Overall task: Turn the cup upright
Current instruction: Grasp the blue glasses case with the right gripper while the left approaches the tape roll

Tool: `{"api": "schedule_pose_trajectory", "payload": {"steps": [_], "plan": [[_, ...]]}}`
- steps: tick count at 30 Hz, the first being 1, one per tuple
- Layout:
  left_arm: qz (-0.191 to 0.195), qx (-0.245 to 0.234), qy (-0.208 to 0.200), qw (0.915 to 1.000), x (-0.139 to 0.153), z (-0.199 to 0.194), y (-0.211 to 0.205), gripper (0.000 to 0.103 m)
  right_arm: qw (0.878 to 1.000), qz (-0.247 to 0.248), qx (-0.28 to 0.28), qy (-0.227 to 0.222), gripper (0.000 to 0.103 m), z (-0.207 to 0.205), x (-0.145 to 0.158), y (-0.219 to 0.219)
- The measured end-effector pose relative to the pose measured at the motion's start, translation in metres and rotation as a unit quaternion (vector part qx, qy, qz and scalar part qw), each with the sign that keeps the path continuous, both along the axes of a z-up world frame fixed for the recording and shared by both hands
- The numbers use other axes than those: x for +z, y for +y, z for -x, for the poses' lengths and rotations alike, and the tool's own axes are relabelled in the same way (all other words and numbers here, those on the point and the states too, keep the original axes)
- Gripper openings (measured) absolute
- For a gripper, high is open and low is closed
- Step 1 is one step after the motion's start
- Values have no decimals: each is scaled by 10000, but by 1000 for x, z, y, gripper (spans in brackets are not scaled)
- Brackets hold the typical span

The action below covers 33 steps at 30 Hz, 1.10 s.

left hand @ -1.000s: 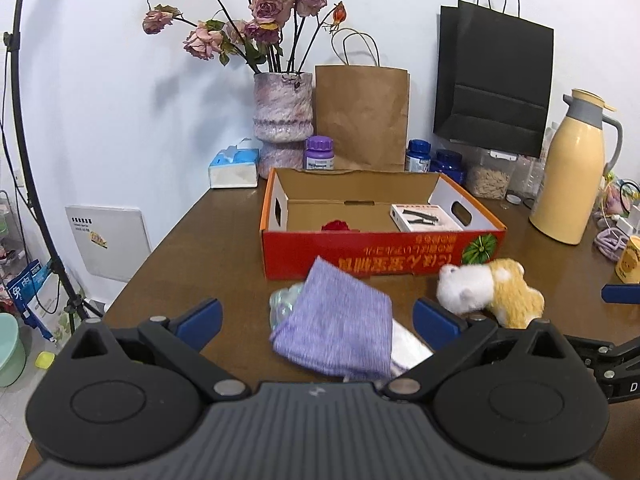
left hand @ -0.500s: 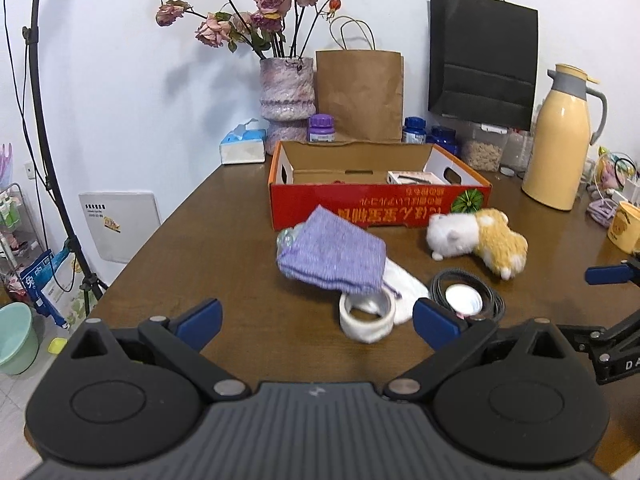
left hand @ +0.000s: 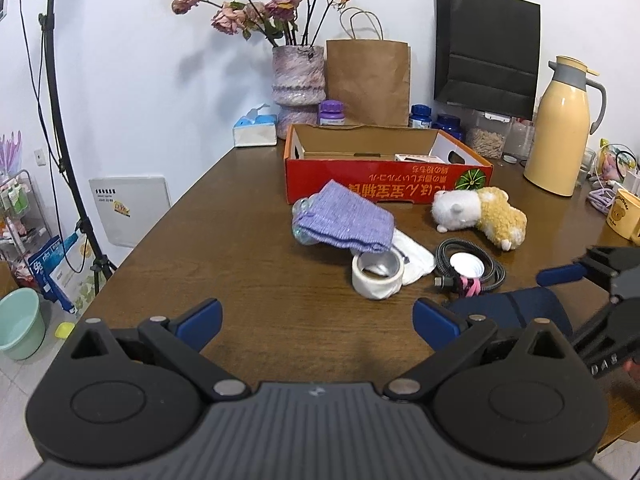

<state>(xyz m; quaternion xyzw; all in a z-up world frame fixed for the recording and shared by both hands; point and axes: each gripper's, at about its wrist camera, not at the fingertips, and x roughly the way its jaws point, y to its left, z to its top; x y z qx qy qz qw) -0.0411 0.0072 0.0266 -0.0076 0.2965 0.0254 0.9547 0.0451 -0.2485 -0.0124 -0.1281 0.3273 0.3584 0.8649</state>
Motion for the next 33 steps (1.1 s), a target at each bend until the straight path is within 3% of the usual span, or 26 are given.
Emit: {"api": "schedule_pose_trajectory", "payload": {"steps": [5,12,19,28,31,33], "plan": [[96,55,12,9999,-3,4,8,103,9996,-121,72,255,103,-13,-4,8],[228,37,33,9997,-5,4,13,103,9956,-319,-582,664,103,-7,-7,10],[325,-15,33,9995,-8,6,17,103,9980,165,-228,566,103,3,-10,29],[447,20,70,9990,-13,6,26,103,9981,320,-50,527,103,-7,-15,44],[494,0,68,9988,-14,5,28,103,9978,355,-18,568,94,-7,-12,44],[530,-16,74,9986,-16,5,29,103,9979,352,-21,544,81,-3,-9,44]]}}
